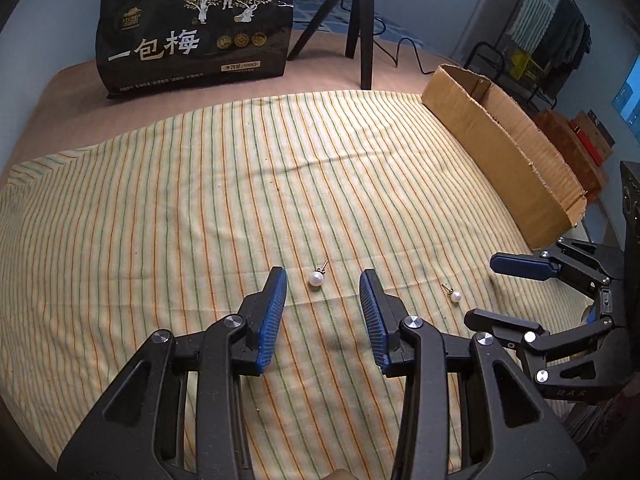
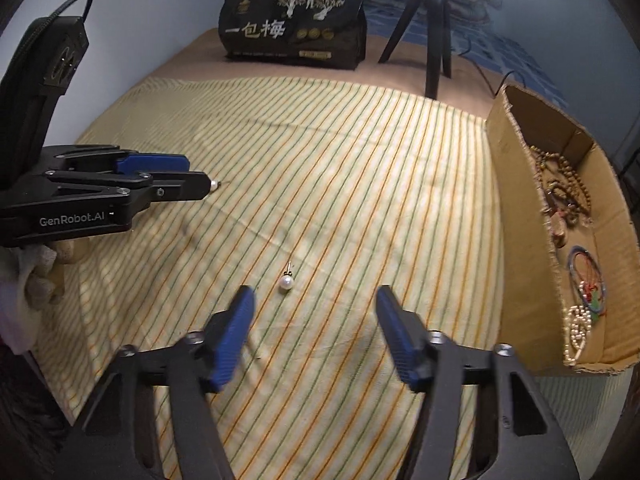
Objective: Organize jewelry
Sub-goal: 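Move both tools out of the box over the two pearl earrings, then grasp one pearl earring with the left tool while the right tool grasps the other, then carry both pearl earrings into the box and open both tools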
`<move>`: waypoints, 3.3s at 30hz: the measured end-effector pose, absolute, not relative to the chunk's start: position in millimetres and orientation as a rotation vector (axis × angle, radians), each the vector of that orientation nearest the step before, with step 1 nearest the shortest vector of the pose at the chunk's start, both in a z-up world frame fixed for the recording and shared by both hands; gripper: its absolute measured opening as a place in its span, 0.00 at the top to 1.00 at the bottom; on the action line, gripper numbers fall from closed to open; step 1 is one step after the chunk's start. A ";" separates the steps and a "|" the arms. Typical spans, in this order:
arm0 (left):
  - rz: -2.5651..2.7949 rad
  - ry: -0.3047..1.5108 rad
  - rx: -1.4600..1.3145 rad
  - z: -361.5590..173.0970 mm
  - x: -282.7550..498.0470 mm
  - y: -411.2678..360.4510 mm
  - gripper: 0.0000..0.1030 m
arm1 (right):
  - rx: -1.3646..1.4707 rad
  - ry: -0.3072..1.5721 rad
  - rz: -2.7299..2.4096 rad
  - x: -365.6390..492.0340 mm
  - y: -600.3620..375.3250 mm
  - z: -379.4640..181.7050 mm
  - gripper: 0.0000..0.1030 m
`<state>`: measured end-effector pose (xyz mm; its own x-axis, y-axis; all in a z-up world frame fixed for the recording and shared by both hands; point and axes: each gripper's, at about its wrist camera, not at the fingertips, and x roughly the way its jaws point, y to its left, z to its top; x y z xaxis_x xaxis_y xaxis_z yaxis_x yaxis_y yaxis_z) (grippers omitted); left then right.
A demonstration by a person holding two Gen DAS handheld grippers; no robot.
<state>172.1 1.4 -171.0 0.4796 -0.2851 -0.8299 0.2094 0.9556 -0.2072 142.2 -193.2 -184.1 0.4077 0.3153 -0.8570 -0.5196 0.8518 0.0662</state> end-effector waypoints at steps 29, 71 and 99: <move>-0.316 1.048 -0.020 -188.6 185.5 -16.1 0.91 | -0.263 1.047 0.577 150.7 -178.1 -198.9 0.91; -0.443 0.820 -0.114 -76.2 175.8 -83.1 0.92 | -0.082 0.834 0.397 160.0 -269.6 -100.3 0.93; -0.559 0.824 -0.131 -74.1 208.0 -193.0 0.92 | 0.073 0.815 0.228 208.6 -370.9 -87.7 0.93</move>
<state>208.0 -193.0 -74.1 0.5447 -0.5196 -0.6583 0.4203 0.8484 -0.3219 208.6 -370.9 -87.7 0.6627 0.2297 -0.7128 -0.1734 0.9730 0.1523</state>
